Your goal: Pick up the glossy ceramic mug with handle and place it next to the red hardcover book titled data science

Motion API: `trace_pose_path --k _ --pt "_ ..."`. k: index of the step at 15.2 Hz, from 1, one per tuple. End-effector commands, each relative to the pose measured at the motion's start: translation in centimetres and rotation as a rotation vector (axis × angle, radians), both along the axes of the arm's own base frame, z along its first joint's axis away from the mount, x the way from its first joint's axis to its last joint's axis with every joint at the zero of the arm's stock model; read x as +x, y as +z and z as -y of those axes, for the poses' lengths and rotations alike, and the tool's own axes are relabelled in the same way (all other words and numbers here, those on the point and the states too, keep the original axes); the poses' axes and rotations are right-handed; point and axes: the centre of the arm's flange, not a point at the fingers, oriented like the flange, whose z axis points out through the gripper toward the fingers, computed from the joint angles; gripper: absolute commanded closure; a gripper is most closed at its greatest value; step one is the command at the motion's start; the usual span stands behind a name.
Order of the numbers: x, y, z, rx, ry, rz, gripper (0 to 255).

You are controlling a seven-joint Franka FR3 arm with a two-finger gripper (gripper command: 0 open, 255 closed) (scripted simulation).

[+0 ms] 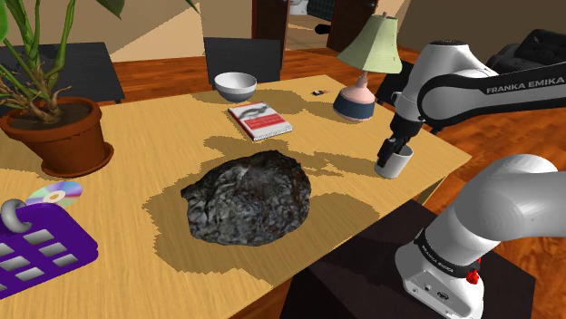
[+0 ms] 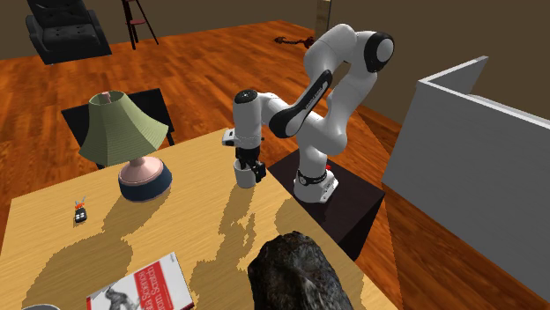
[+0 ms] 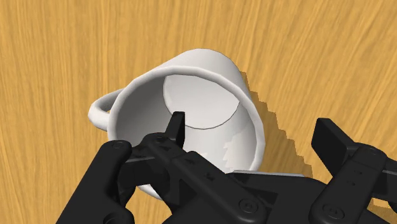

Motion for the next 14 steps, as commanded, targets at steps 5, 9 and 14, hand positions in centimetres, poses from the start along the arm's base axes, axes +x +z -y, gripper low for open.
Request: trace_pose_path --k 5,9,14 --pt "0.00 0.00 0.00 0.000 0.000 0.000 255" --pt "0.00 -0.01 0.00 0.000 0.000 0.000 255" --pt "0.00 0.52 0.00 0.000 0.000 0.000 255"
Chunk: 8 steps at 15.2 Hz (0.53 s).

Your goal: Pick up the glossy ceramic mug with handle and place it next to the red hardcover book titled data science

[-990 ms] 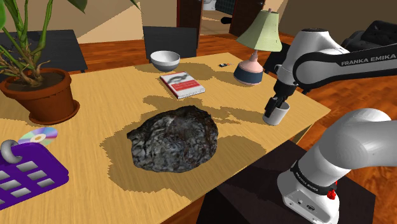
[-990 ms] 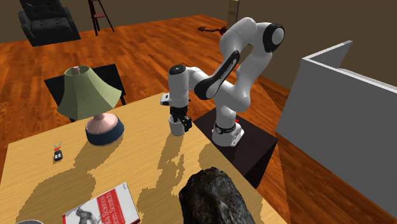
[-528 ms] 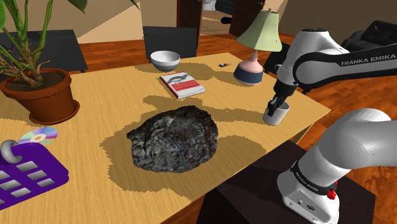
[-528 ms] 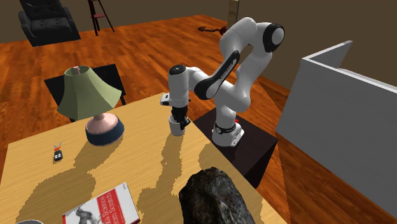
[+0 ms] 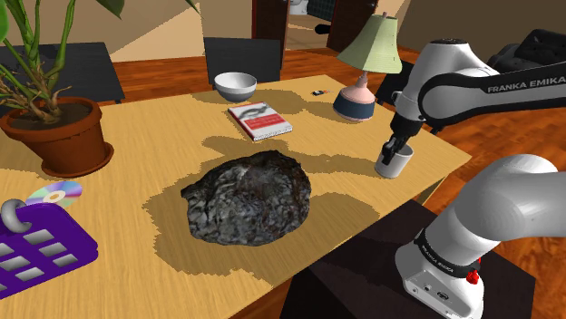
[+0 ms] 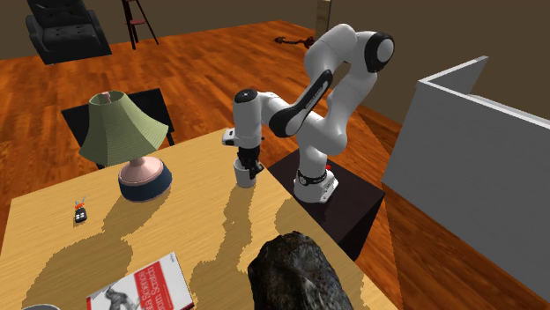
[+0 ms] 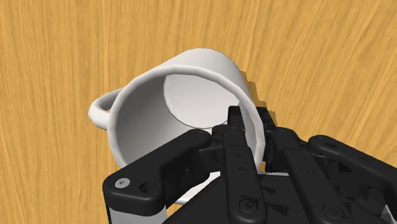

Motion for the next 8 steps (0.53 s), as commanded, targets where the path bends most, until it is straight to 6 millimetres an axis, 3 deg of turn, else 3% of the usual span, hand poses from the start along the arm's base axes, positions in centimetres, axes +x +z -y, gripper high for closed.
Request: trace_pose_path --k 1,8 --pt "0.0 0.8 0.0 0.000 0.000 -0.001 255" --pt "0.0 4.5 0.0 0.000 0.000 -0.001 255"
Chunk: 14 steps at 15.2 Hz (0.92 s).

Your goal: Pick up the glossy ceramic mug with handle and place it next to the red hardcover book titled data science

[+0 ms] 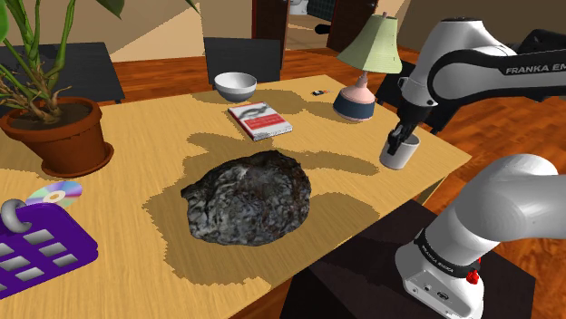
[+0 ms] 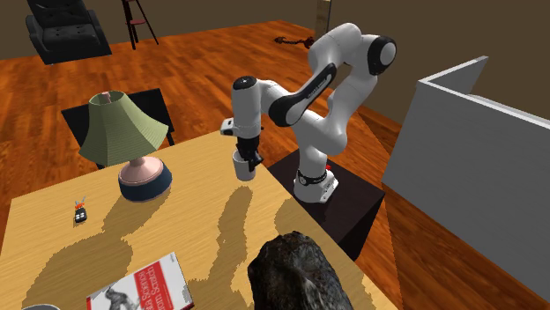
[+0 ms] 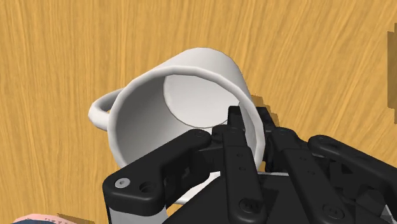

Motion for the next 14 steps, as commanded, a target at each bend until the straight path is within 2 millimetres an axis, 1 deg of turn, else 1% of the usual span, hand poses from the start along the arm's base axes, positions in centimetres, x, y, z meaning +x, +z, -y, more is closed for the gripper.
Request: trace_pose_path --k 1,14 --pt "0.0 1.0 0.0 0.000 0.000 0.000 255" --pt "0.0 7.8 0.0 0.000 0.000 0.000 255"
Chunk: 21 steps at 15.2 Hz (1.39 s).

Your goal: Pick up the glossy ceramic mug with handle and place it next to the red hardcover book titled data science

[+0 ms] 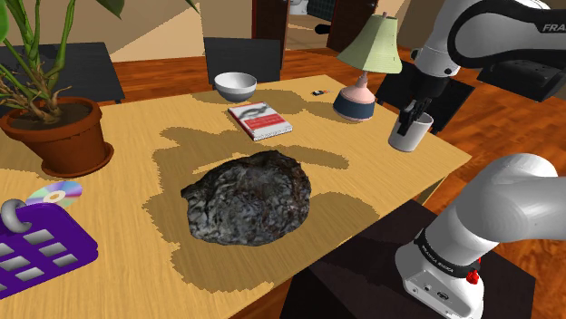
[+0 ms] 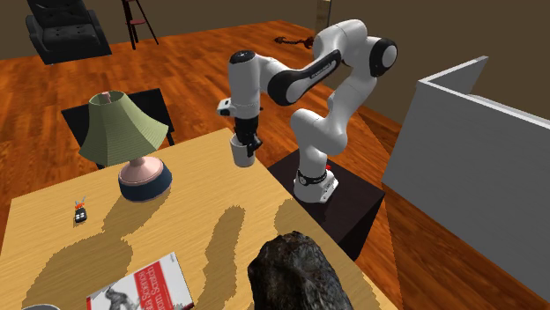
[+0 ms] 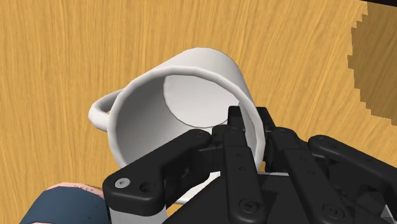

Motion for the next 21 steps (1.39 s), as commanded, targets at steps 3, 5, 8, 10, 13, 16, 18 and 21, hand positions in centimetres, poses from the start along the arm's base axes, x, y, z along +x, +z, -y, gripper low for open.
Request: trace_pose_path --k 3,5,8,10,13,16,18,21 --pt "0.0 2.2 0.0 0.000 0.000 0.000 255" --pt "0.0 3.2 0.0 0.000 0.000 0.000 255" --pt "0.0 4.8 0.0 0.000 0.000 0.000 255" --pt "0.0 5.7 0.0 0.000 0.000 0.000 255" --pt "3.9 5.1 0.5 0.000 0.000 0.000 255" --pt "7.7 4.5 1.0 0.000 0.000 0.000 255" --pt "10.3 4.1 1.3 0.000 0.000 0.000 255" --pt "14.2 3.4 1.9 0.000 0.000 0.000 255"
